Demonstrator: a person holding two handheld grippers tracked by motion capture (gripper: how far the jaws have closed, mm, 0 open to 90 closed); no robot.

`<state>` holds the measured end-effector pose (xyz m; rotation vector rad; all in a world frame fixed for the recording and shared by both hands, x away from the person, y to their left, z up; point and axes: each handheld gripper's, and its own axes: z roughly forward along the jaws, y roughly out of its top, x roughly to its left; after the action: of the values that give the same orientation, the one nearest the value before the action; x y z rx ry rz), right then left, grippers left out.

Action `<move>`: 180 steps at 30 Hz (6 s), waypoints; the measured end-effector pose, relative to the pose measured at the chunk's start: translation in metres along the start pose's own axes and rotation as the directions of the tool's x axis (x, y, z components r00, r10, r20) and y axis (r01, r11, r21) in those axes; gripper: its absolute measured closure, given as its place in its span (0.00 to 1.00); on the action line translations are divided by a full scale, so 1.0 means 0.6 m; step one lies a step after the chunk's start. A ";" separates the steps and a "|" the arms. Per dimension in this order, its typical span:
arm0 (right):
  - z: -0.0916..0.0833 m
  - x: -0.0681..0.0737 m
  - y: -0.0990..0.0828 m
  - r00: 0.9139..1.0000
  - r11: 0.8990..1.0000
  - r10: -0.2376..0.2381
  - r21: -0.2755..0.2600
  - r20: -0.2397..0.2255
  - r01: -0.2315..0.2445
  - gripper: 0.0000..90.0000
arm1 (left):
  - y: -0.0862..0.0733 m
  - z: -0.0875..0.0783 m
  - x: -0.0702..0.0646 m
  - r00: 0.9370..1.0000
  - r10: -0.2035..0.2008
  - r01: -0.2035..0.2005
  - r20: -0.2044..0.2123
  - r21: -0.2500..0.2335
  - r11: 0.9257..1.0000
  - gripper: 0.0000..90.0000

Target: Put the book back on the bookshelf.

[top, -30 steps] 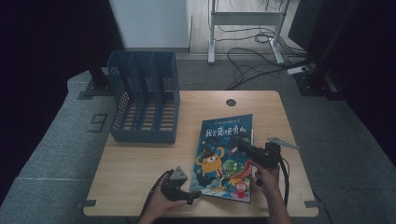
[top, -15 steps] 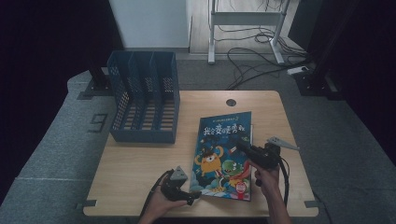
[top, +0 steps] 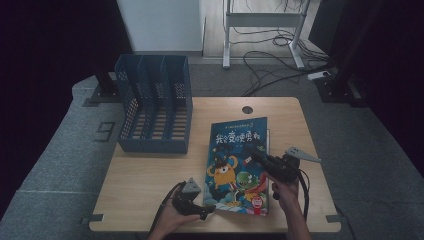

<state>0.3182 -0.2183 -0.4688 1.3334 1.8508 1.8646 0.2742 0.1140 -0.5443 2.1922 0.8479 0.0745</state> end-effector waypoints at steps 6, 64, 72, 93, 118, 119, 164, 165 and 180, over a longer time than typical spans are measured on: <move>-0.003 0.014 0.004 0.999 0.999 -0.036 -0.021 -0.024 0.036 0.83 | 0.000 0.000 0.000 1.000 -0.006 0.006 -0.001 -0.010 1.000 0.10; -0.015 0.036 0.011 0.993 0.989 -0.109 -0.101 -0.042 0.104 0.84 | 0.004 0.008 -0.024 0.998 0.048 -0.048 -0.051 0.000 0.999 0.11; -0.014 0.033 0.010 0.995 0.990 -0.099 -0.103 -0.032 0.095 0.84 | 0.004 0.015 -0.034 0.995 0.060 -0.059 -0.082 0.016 0.998 0.14; -0.022 0.069 0.012 0.975 0.968 -0.208 -0.163 -0.082 0.192 0.84 | 0.005 0.018 -0.029 0.992 0.041 -0.040 -0.116 0.007 0.999 0.13; -0.025 0.090 0.012 0.956 0.952 -0.263 -0.194 -0.132 0.235 0.85 | 0.013 0.021 -0.021 0.987 0.026 -0.023 -0.156 0.022 0.999 0.13; -0.025 0.091 0.012 0.955 0.952 -0.264 -0.194 -0.134 0.236 0.85 | 0.014 0.021 -0.020 0.987 0.026 -0.022 -0.158 0.024 0.999 0.13; -0.026 0.086 0.011 0.959 0.951 -0.261 -0.200 -0.112 0.236 0.88 | 0.019 0.025 -0.029 0.984 0.056 -0.058 -0.171 -0.004 0.998 0.18; -0.026 0.086 0.011 0.959 0.951 -0.261 -0.200 -0.112 0.236 0.88 | 0.020 0.024 -0.027 0.984 0.055 -0.056 -0.169 -0.004 0.998 0.18; -0.026 0.093 0.012 0.947 0.942 -0.294 -0.207 -0.131 0.264 0.88 | 0.022 0.033 -0.024 0.983 0.033 -0.031 -0.179 0.015 0.999 0.17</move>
<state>0.2784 -0.1927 -0.4350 0.8311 1.7733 1.9799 0.2766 0.0866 -0.5460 2.2350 0.9136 0.2872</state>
